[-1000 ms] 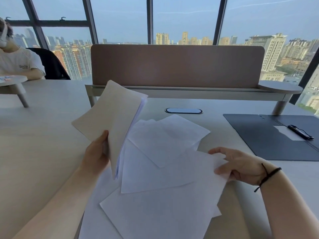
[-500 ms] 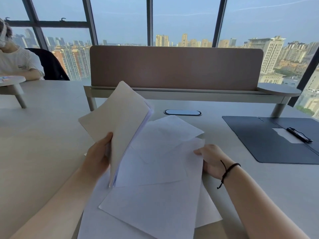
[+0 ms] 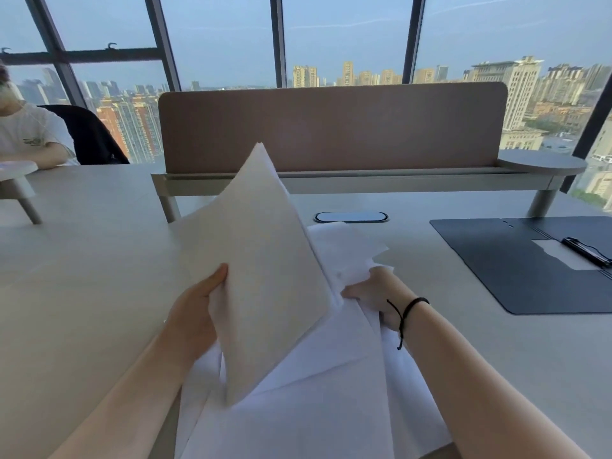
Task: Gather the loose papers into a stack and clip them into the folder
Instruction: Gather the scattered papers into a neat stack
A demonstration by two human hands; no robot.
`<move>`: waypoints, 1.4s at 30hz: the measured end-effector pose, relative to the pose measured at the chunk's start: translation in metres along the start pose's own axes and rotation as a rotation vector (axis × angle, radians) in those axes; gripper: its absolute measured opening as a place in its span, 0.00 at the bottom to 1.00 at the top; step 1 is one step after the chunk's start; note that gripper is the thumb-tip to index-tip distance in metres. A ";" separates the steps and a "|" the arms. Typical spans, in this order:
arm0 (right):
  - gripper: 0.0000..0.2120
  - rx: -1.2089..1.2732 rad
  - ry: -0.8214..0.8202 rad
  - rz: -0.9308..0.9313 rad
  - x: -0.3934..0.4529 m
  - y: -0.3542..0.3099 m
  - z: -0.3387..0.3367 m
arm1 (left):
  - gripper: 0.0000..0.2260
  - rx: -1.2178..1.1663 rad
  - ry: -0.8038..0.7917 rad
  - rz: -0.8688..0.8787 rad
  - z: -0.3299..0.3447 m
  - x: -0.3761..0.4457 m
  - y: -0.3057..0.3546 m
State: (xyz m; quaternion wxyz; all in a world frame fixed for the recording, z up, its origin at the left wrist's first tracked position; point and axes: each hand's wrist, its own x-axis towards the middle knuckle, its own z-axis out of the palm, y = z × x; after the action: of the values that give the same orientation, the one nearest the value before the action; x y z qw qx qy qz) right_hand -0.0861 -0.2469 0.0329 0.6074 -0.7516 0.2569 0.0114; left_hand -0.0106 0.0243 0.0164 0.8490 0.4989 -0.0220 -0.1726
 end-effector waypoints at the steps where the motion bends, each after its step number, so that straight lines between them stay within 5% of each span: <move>1: 0.04 0.032 -0.075 0.000 -0.004 0.001 -0.004 | 0.15 -0.001 0.011 0.013 -0.001 0.001 0.001; 6: 0.13 0.358 -0.335 -0.021 -0.006 0.009 -0.017 | 0.18 -0.004 -0.004 0.025 -0.007 0.005 0.003; 11: 0.16 0.701 0.076 0.001 0.030 -0.004 -0.009 | 0.18 0.010 0.011 -0.054 -0.007 0.005 0.001; 15: 0.31 0.460 0.356 -0.067 0.056 -0.011 0.000 | 0.18 -0.037 0.002 -0.064 -0.006 0.003 0.003; 17: 0.30 0.342 0.429 -0.102 0.061 -0.014 -0.001 | 0.19 -0.081 0.000 -0.069 -0.010 0.006 0.004; 24: 0.02 0.008 0.026 -0.111 0.021 -0.023 -0.024 | 0.14 -0.199 -0.077 0.125 -0.030 0.016 0.014; 27: 0.02 -0.100 -0.097 -0.098 0.007 -0.010 -0.031 | 0.23 -0.227 -0.116 0.358 -0.063 0.042 0.007; 30: 0.06 -0.200 0.001 -0.160 0.004 -0.003 -0.027 | 0.24 -0.351 -0.279 0.308 -0.082 0.053 -0.005; 34: 0.13 -0.086 0.171 -0.210 -0.004 0.002 -0.018 | 0.15 0.000 0.112 0.228 -0.054 0.036 -0.001; 39: 0.27 -0.001 0.294 -0.176 -0.019 0.000 -0.040 | 0.14 0.030 0.102 0.175 -0.034 0.006 0.011; 42: 0.34 0.180 0.220 -0.072 -0.029 0.003 -0.046 | 0.16 0.022 0.098 0.173 -0.034 0.009 0.010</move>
State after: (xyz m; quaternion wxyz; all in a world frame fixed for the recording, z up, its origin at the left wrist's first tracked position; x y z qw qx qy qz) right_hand -0.1263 -0.2786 0.0515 0.6405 -0.6996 0.2948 -0.1161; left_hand 0.0081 0.0543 0.0067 0.8553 0.5122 -0.0254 -0.0738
